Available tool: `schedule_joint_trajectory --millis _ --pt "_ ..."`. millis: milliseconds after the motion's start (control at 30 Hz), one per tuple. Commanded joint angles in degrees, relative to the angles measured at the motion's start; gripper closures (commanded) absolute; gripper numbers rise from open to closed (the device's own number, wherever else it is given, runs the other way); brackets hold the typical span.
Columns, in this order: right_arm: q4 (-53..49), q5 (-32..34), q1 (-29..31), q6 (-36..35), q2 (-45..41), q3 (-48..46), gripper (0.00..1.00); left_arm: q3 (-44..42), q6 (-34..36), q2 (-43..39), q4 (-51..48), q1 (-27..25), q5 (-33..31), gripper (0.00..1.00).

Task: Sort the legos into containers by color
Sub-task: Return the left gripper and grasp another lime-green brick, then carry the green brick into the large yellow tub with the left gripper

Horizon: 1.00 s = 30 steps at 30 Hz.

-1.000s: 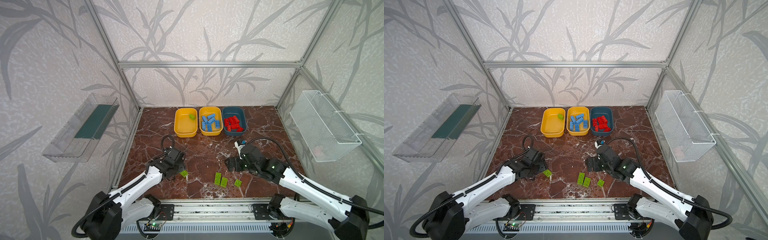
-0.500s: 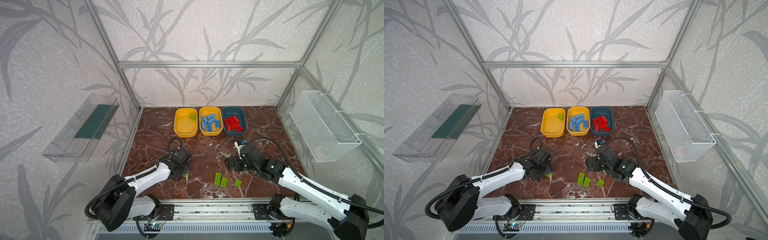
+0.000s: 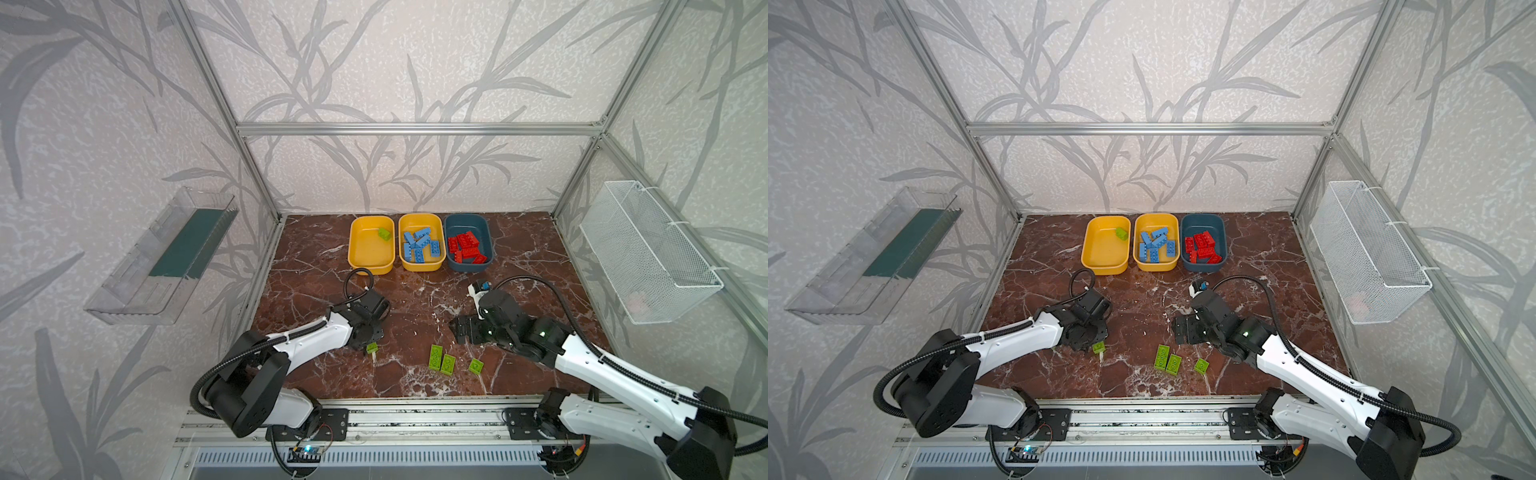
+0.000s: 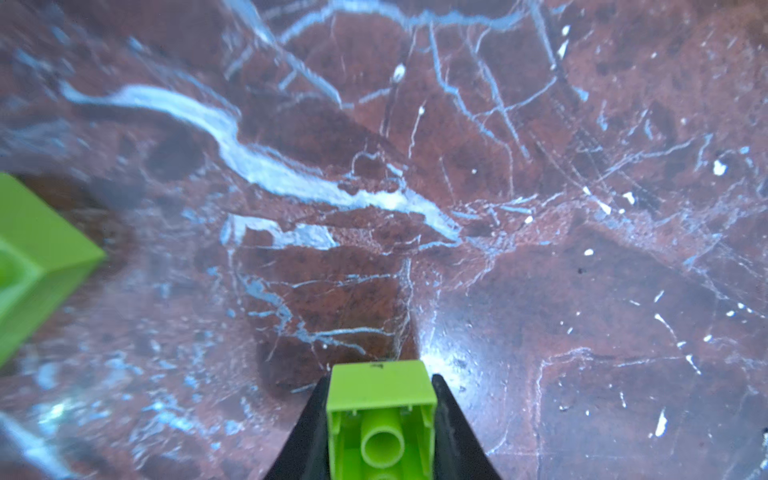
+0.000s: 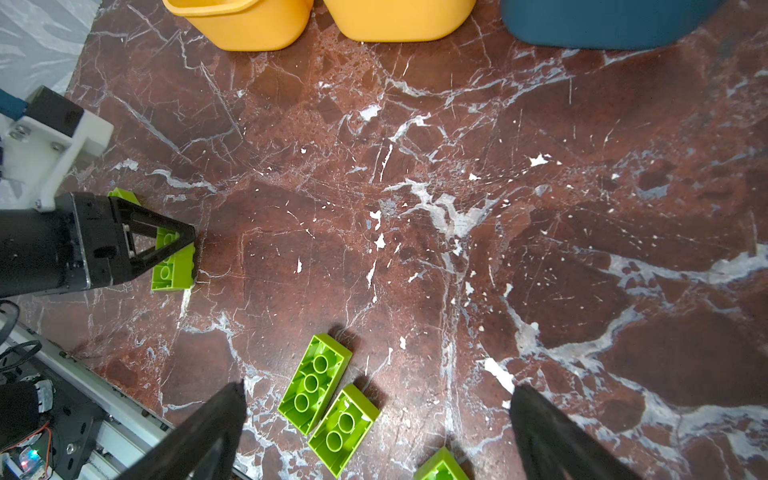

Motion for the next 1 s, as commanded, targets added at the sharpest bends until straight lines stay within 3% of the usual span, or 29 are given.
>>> schedule_joint_trajectory --millis 0,200,433,700,900,967 --pt "0.75 0.87 0.09 -1.11 0.16 0.06 0.01 6.71 2.98 2.12 -5.63 -0.13 -5.92 0.74" --pt "0.16 0.96 -0.93 -1.98 0.09 0.84 0.01 21.35 9.95 10.42 -8.06 1.79 -9.45 0.74" --pt "-1.76 1.22 -2.97 -3.30 -0.94 1.66 0.01 43.63 18.11 24.08 -10.79 9.88 -8.38 0.74" --pt "-1.43 -0.48 -6.56 -3.47 -1.11 0.75 0.01 69.29 22.17 42.85 -17.02 16.11 -7.21 0.74" --pt "-0.82 -1.97 -9.62 -3.92 0.08 0.44 0.01 88.52 22.78 56.10 -22.43 18.53 -2.97 0.67" --pt "-0.47 -2.55 -10.75 -4.17 0.49 0.41 0.01 95.36 22.74 59.79 -24.87 18.80 -1.55 0.58"
